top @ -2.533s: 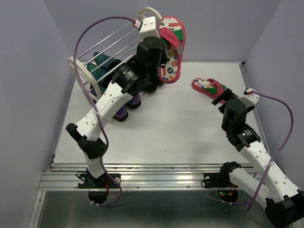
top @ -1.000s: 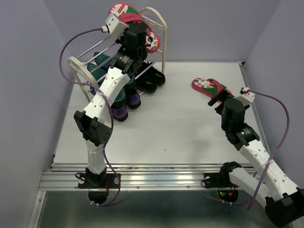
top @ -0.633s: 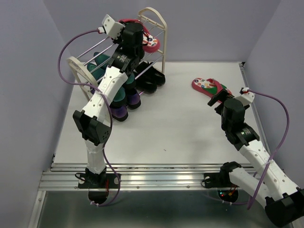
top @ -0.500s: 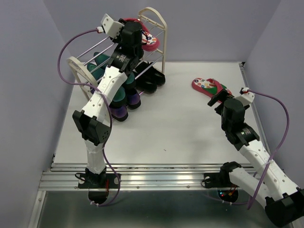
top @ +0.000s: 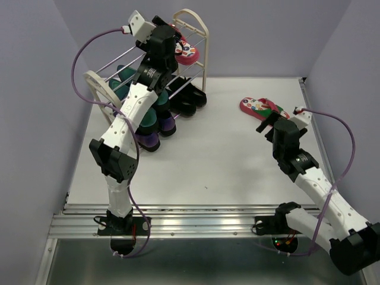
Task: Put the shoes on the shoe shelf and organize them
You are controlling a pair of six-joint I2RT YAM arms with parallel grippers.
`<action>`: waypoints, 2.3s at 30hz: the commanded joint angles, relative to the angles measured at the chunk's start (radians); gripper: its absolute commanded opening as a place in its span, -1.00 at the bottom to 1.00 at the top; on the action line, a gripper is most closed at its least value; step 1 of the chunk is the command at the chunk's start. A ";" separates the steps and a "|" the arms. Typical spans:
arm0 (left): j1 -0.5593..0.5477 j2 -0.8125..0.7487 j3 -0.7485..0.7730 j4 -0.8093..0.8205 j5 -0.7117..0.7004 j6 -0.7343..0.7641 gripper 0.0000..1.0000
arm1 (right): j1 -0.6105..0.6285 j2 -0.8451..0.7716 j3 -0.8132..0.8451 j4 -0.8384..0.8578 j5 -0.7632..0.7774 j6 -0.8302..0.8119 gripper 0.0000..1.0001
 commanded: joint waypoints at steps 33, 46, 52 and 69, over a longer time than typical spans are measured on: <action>-0.281 -0.816 -0.866 0.064 0.040 0.339 0.41 | -0.247 1.064 0.632 0.077 -0.041 0.172 -0.27; -0.287 -0.790 -0.751 -0.036 0.087 0.393 0.40 | -0.232 0.633 0.303 0.275 -0.524 -0.132 -0.98; -0.315 -0.731 -0.705 -0.137 0.186 0.410 0.29 | -0.117 0.546 0.206 0.160 -0.765 -0.287 -0.99; -0.537 -0.481 -0.839 -0.185 0.532 0.368 0.51 | -0.040 0.323 0.111 0.048 -0.487 -0.206 0.91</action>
